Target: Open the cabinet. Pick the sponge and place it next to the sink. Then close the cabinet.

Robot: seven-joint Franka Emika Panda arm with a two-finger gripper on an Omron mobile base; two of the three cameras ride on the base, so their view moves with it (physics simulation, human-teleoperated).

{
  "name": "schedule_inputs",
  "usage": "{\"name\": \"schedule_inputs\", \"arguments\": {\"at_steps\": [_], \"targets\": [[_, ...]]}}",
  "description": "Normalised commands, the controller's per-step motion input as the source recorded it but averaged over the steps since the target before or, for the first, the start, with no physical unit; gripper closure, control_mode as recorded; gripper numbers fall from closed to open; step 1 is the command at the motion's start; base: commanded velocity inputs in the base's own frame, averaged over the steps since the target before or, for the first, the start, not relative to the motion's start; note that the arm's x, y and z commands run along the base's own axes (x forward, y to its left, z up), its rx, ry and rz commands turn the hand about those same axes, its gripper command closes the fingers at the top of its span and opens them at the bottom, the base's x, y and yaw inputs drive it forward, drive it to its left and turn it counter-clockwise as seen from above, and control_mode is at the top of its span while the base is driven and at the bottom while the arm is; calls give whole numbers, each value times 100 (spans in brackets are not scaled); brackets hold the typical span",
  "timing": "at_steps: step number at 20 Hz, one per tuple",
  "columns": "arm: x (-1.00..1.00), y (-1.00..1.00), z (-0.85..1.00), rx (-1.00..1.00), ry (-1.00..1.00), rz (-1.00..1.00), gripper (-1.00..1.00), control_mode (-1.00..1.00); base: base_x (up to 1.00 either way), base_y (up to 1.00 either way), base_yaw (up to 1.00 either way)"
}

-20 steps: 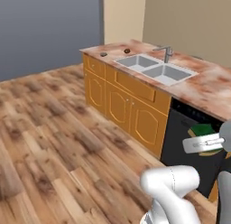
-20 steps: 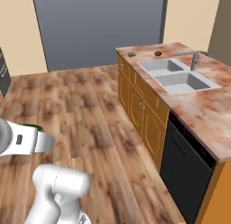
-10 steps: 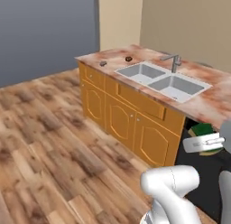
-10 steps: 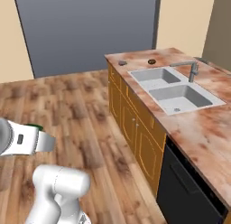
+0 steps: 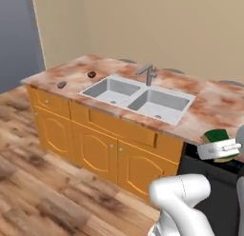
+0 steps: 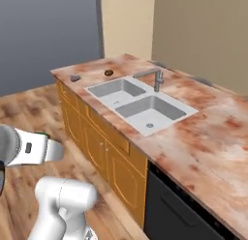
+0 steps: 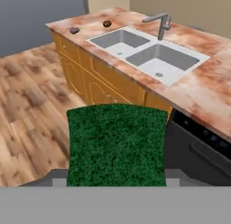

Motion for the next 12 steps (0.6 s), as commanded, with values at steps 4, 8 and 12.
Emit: {"name": "schedule_inputs", "arguments": {"at_steps": [4, 8, 12], "targets": [[0, 0, 0, 0, 0, 0, 100, 100, 56, 0, -85], [0, 0, 0, 0, 0, 0, 100, 100, 44, 0, -95], [0, 0, 0, 0, 0, 0, 100, 100, 21, 2, -94]]}}
